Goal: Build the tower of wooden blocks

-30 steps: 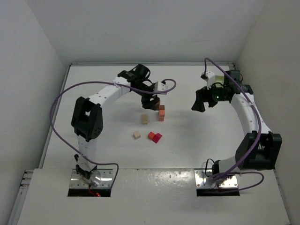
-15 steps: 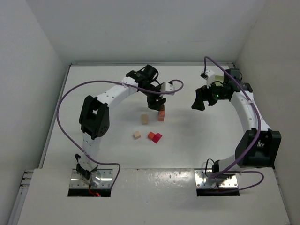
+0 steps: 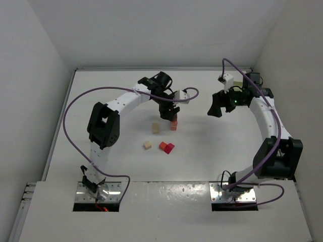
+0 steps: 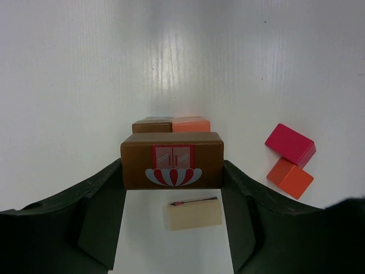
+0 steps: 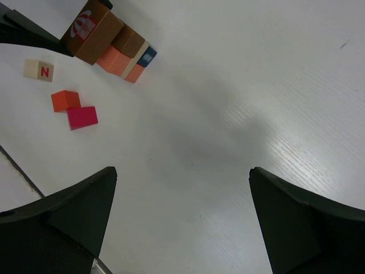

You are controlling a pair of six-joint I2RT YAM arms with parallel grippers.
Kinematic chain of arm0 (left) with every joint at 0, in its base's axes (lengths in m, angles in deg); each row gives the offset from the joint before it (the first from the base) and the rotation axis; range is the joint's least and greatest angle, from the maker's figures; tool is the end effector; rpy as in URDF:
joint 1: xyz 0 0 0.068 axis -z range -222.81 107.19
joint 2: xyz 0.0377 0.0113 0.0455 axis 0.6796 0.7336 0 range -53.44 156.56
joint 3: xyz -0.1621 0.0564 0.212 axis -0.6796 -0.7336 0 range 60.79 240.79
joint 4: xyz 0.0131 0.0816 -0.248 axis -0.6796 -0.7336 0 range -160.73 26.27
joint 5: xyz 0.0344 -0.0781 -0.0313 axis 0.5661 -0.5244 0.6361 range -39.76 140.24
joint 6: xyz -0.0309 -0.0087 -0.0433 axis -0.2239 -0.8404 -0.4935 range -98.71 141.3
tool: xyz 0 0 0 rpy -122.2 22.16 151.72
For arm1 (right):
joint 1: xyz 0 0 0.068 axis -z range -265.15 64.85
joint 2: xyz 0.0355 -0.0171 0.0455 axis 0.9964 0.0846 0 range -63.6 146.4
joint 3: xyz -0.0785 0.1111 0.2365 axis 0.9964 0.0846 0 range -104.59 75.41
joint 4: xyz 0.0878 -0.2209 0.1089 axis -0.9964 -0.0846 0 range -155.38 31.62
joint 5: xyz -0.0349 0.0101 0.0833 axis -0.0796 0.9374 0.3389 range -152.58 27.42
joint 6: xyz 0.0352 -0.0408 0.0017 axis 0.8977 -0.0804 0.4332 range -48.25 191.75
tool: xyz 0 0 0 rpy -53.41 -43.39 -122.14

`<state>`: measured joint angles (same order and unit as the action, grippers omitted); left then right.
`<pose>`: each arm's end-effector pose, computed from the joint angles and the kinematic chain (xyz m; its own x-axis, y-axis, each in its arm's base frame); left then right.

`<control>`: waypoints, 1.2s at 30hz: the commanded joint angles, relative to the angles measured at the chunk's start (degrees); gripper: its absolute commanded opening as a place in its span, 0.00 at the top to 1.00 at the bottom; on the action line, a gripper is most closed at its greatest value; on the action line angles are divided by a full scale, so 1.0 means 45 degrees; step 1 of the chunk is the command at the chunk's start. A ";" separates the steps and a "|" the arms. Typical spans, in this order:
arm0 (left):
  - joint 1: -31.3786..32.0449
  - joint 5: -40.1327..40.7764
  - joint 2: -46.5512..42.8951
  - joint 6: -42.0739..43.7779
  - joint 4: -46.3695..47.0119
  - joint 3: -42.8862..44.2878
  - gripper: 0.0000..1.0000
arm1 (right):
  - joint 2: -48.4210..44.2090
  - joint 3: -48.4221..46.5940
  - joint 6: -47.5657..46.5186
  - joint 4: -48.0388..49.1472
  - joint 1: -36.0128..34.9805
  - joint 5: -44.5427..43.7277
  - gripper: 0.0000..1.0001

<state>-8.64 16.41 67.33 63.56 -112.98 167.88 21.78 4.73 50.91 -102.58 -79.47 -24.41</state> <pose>0.3647 -0.2716 0.2485 -0.0905 0.7367 -0.6702 0.9959 0.0670 -0.0608 0.3044 -0.0081 0.2853 -0.7110 -0.2103 -0.6710 -0.5273 0.7908 0.3109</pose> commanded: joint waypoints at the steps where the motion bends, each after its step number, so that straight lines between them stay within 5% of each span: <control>1: 0.0160 0.0015 -0.0021 0.0003 -0.0012 0.0480 0.57 | 0.0127 -0.0545 0.0119 0.0312 0.0087 0.0462 0.01; 36: 0.0277 0.0134 0.0447 0.0121 -0.0012 0.0714 0.51 | 0.0323 -0.0545 0.0393 0.0586 0.0087 0.0540 0.01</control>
<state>-8.00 18.10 69.45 63.69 -113.00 169.02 22.79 4.63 52.26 -101.23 -79.28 -23.53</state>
